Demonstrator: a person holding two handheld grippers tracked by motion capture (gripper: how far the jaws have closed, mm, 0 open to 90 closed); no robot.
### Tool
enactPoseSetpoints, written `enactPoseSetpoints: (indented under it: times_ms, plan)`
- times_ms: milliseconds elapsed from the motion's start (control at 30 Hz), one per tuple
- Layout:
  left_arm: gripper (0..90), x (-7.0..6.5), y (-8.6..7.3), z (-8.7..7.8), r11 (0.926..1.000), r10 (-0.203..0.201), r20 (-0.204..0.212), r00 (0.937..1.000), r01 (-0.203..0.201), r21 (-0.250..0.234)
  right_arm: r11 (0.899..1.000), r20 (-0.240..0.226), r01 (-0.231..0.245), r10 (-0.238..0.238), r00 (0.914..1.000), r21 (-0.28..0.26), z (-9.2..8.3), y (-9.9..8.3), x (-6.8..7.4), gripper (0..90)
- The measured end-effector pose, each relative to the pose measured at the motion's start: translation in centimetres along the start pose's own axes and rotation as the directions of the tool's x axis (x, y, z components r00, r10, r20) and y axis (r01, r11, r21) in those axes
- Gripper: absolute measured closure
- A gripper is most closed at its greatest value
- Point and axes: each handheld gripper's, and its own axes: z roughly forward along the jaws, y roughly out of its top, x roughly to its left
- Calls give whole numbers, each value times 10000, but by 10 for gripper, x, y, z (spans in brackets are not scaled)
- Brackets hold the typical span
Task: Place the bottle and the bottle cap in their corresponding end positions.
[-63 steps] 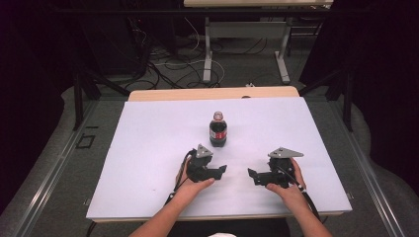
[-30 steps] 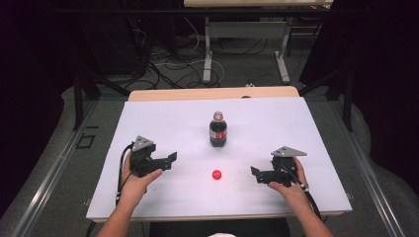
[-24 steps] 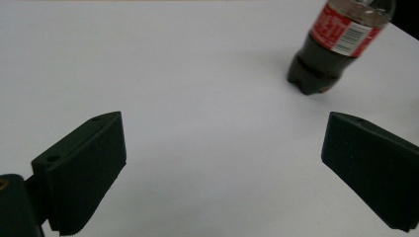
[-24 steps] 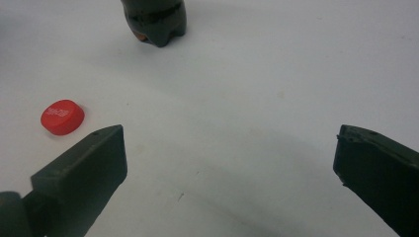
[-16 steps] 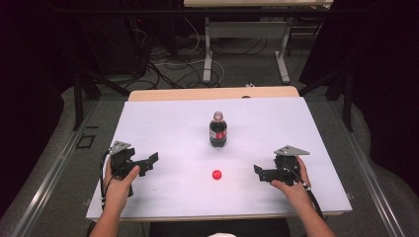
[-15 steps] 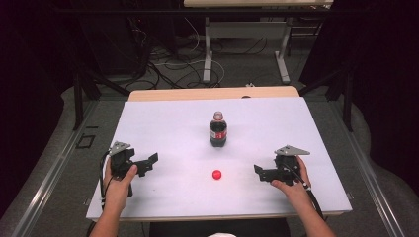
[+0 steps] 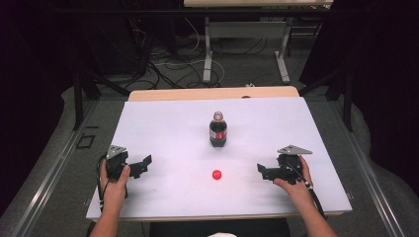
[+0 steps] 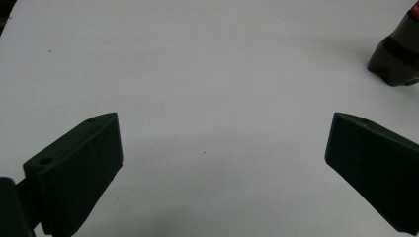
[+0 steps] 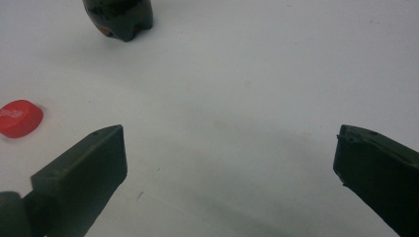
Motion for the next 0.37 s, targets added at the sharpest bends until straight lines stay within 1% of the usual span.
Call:
enactPoseSetpoints:
  times_ms: [100,133,267,367]
  plan:
    - [17,3,-1,1,9999,-113,-9,9999,113,-51,10000,-1,-20,20,10000,56,1,-1,0,0]
    - [16,3,-1,1,10000,-88,-55,9999,87,-42,10000,-3,-22,22,10000,85,1,-1,0,0]
    - [16,6,-2,1,9998,-214,-156,9996,214,-11,10000,25,-20,20,10000,95,2,-2,-1,0]
    - [16,8,-2,1,9995,-291,-130,9995,290,-77,10000,26,-16,16,10000,94,3,-2,-2,0]
